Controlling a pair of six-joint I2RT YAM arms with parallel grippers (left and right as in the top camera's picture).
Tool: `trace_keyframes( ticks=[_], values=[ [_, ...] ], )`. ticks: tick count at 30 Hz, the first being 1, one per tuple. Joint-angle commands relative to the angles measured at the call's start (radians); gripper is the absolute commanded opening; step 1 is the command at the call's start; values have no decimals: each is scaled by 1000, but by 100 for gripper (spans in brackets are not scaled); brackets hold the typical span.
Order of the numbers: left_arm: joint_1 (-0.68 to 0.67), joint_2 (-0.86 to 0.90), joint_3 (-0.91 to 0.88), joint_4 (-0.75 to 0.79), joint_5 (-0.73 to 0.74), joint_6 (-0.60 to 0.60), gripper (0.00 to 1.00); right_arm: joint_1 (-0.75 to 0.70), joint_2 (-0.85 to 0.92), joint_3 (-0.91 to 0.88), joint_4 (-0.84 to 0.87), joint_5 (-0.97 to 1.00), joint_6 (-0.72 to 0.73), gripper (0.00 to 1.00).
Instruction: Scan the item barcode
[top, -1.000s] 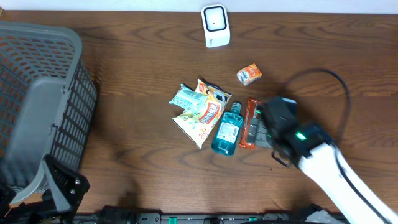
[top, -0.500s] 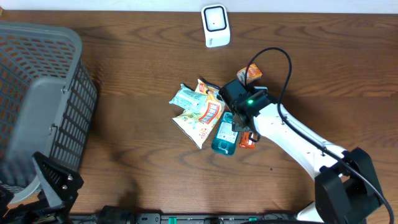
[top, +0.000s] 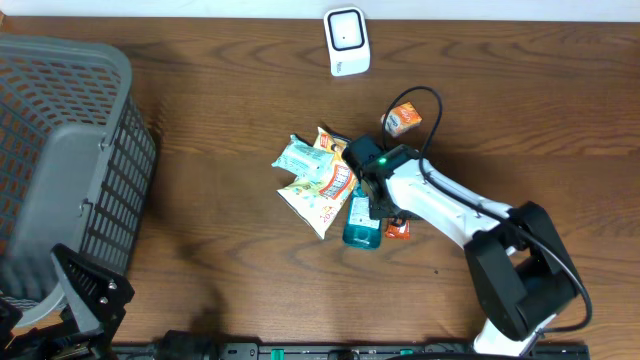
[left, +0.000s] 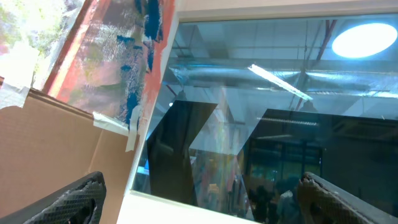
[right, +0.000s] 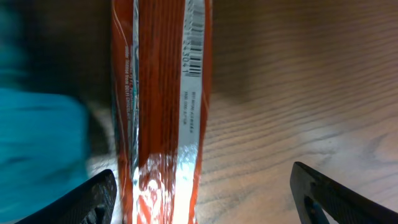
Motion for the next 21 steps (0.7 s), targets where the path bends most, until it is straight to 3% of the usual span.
trace_keyframes(
  ticks=[1,4,8,21],
  values=[
    [0,-1,-4,5,-14,-1,98,24,14,15,13,14,1,86],
    [0,-1,-4,5,-13,-1,98,50,15,15,45,14,-1,93],
    [0,-1,-4,5,-14,-1,98,73,16,15,83,14,-26,95],
    [0,-2,-4,6,-14,-1,98,63,110,15,110,117,-44,80]
  ],
)
